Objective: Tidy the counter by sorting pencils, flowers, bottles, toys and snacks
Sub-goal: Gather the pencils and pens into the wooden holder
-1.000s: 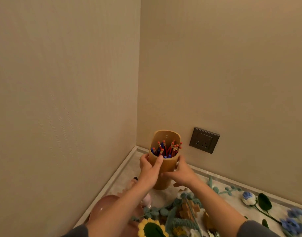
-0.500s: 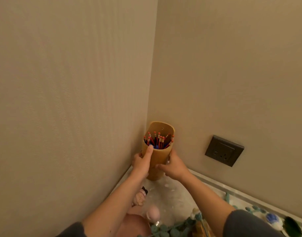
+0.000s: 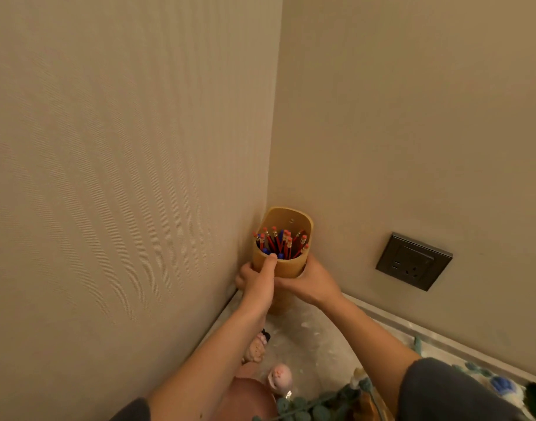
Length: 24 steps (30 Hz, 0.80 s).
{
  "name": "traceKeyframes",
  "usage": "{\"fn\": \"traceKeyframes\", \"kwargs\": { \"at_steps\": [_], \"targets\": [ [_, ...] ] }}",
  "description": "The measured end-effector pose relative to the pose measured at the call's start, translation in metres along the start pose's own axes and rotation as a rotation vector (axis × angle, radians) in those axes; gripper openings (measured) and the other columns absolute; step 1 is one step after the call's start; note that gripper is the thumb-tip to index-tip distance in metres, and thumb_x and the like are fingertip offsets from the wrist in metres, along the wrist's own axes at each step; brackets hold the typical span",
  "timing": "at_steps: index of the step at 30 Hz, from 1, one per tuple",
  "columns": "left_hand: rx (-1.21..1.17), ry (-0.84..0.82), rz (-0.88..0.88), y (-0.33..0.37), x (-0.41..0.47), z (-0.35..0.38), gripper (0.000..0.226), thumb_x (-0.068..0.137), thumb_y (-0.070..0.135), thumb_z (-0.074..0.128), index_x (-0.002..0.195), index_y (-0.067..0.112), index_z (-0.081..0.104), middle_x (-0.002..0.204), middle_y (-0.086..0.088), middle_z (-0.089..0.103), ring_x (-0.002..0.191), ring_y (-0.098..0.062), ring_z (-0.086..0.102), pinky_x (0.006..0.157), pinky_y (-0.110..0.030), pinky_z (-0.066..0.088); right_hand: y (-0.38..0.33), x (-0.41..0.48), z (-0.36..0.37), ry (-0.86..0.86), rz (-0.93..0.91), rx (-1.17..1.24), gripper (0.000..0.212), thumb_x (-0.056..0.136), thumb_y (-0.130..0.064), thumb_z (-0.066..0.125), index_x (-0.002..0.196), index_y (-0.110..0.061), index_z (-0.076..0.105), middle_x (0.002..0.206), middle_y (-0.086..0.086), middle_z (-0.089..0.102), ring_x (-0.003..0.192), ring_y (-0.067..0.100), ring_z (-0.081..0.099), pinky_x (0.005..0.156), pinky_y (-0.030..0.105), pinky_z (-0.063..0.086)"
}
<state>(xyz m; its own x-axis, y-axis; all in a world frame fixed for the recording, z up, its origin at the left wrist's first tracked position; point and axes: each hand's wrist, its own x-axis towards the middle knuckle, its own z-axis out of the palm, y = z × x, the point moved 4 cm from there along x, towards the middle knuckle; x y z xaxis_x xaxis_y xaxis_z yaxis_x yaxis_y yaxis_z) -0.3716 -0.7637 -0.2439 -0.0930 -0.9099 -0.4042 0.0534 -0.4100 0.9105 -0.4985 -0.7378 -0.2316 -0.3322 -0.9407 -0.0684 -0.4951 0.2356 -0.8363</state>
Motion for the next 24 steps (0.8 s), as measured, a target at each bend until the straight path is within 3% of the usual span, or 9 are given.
{"fn": "traceKeyframes", "kwargs": {
  "at_steps": [4, 7, 9, 11, 13, 18, 24],
  "targets": [
    [-0.043, -0.004, -0.087, -0.005, -0.004, -0.006, 0.082, 0.078, 0.048, 0.071, 0.14, 0.013, 0.031, 0.143, -0.01, 0.027, 0.127, -0.032, 0.042, 0.095, -0.054, 0.047, 0.006, 0.003, -0.005, -0.131, -0.002, 0.057, 0.081, 0.054, -0.036, 0.094, 0.123, -0.032, 0.053, 0.118, -0.01, 0.066, 0.112, 0.01, 0.062, 0.097, 0.038, 0.053],
    [-0.018, -0.015, -0.097, -0.004, 0.0, -0.011, 0.093, 0.067, 0.057, 0.074, 0.14, 0.017, 0.033, 0.143, -0.01, 0.033, 0.125, -0.032, 0.044, 0.099, -0.052, 0.045, 0.022, -0.003, -0.006, -0.246, 0.058, -0.018, 0.071, 0.072, -0.025, 0.086, 0.133, -0.018, 0.05, 0.128, 0.0, 0.061, 0.122, 0.022, 0.057, 0.101, 0.041, 0.05],
    [0.017, -0.074, -0.059, 0.0, 0.001, -0.011, 0.092, 0.066, 0.064, 0.067, 0.142, 0.027, 0.032, 0.146, -0.007, 0.035, 0.128, -0.031, 0.043, 0.104, -0.054, 0.04, 0.031, -0.009, -0.006, -0.179, 0.118, -0.105, 0.07, 0.075, -0.033, 0.083, 0.133, -0.018, 0.046, 0.121, -0.002, 0.061, 0.11, 0.021, 0.064, 0.087, 0.037, 0.056],
    [0.054, -0.125, 0.0, 0.002, 0.002, -0.009, 0.078, 0.078, 0.062, 0.059, 0.144, 0.034, 0.028, 0.149, -0.003, 0.033, 0.132, -0.028, 0.038, 0.107, -0.054, 0.035, 0.035, -0.015, -0.002, -0.1, 0.207, -0.072, 0.067, 0.074, -0.034, 0.082, 0.127, -0.02, 0.042, 0.106, 0.002, 0.065, 0.085, 0.02, 0.07, 0.067, 0.035, 0.061],
    [0.082, -0.153, 0.065, 0.003, 0.003, -0.008, 0.067, 0.086, 0.056, 0.053, 0.144, 0.035, 0.027, 0.149, -0.002, 0.034, 0.131, -0.025, 0.038, 0.106, -0.051, 0.034, 0.031, -0.018, 0.008, -0.063, 0.206, -0.011, 0.072, 0.073, -0.032, 0.082, 0.13, -0.019, 0.04, 0.105, 0.004, 0.064, 0.081, 0.019, 0.07, 0.06, 0.032, 0.061],
    [0.115, -0.083, 0.105, 0.0, -0.001, -0.007, 0.074, 0.086, 0.053, 0.058, 0.148, 0.031, 0.023, 0.15, -0.005, 0.029, 0.134, -0.029, 0.036, 0.107, -0.057, 0.035, 0.02, -0.018, 0.013, 0.001, 0.089, 0.027, 0.076, 0.07, -0.031, 0.085, 0.134, -0.019, 0.048, 0.126, 0.003, 0.062, 0.113, 0.021, 0.06, 0.091, 0.043, 0.055],
    [0.066, -0.015, 0.084, -0.003, -0.003, 0.001, 0.087, 0.072, 0.058, 0.07, 0.142, 0.032, 0.025, 0.146, -0.003, 0.029, 0.13, -0.029, 0.038, 0.102, -0.057, 0.041, 0.019, -0.003, 0.003, -0.063, 0.063, -0.063, 0.071, 0.071, -0.031, 0.084, 0.133, -0.017, 0.051, 0.125, 0.003, 0.063, 0.113, 0.022, 0.059, 0.093, 0.043, 0.053]
  ]
}}
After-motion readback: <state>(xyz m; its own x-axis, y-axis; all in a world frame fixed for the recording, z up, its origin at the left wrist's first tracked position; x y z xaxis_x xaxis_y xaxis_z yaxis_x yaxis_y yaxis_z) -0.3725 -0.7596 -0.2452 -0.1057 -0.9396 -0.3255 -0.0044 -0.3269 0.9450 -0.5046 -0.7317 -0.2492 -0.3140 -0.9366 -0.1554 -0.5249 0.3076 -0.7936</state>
